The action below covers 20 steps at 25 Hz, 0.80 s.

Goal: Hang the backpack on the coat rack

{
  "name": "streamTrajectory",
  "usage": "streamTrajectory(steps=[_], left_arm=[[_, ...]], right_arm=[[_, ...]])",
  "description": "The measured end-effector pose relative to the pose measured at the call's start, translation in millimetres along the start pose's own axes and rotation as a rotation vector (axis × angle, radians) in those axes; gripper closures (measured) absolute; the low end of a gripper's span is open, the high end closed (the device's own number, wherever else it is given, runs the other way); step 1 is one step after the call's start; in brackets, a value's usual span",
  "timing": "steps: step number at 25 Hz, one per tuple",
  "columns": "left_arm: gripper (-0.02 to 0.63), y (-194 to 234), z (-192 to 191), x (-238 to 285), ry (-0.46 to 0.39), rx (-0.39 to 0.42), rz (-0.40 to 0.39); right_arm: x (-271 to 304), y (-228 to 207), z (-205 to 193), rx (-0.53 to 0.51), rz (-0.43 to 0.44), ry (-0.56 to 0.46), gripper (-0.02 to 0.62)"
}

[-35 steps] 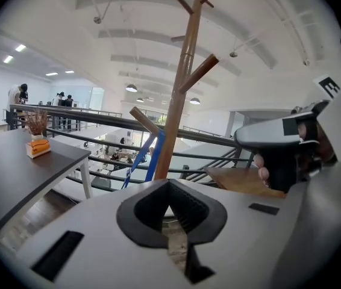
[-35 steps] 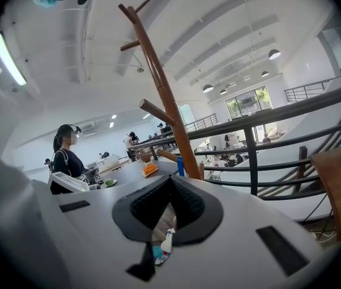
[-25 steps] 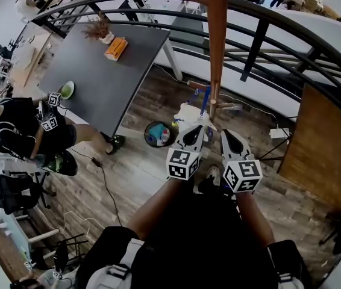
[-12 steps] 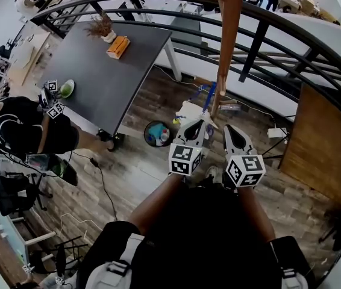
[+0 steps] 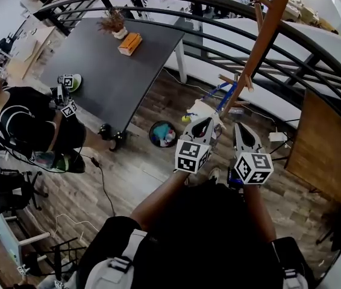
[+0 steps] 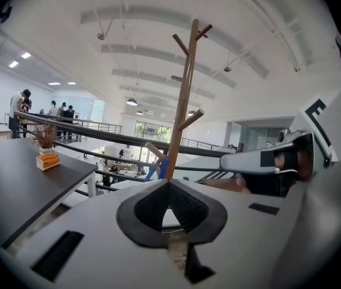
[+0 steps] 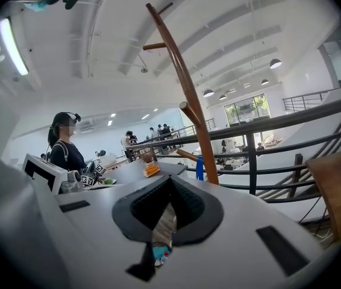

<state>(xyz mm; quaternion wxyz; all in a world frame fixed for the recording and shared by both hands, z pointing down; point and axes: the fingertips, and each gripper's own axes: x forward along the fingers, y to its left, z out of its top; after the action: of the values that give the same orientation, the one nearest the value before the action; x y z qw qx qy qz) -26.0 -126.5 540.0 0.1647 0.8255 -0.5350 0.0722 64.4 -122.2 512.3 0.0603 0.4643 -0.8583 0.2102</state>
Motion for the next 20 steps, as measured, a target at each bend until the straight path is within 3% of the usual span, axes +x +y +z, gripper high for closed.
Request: streamTrajectory(steps=[20], left_arm=[[0.6,1.9,35.1,-95.3,-0.096,0.075,-0.127]], right_arm=[[-47.3,68.2,-6.5,-0.021,-0.127,-0.085,0.583]])
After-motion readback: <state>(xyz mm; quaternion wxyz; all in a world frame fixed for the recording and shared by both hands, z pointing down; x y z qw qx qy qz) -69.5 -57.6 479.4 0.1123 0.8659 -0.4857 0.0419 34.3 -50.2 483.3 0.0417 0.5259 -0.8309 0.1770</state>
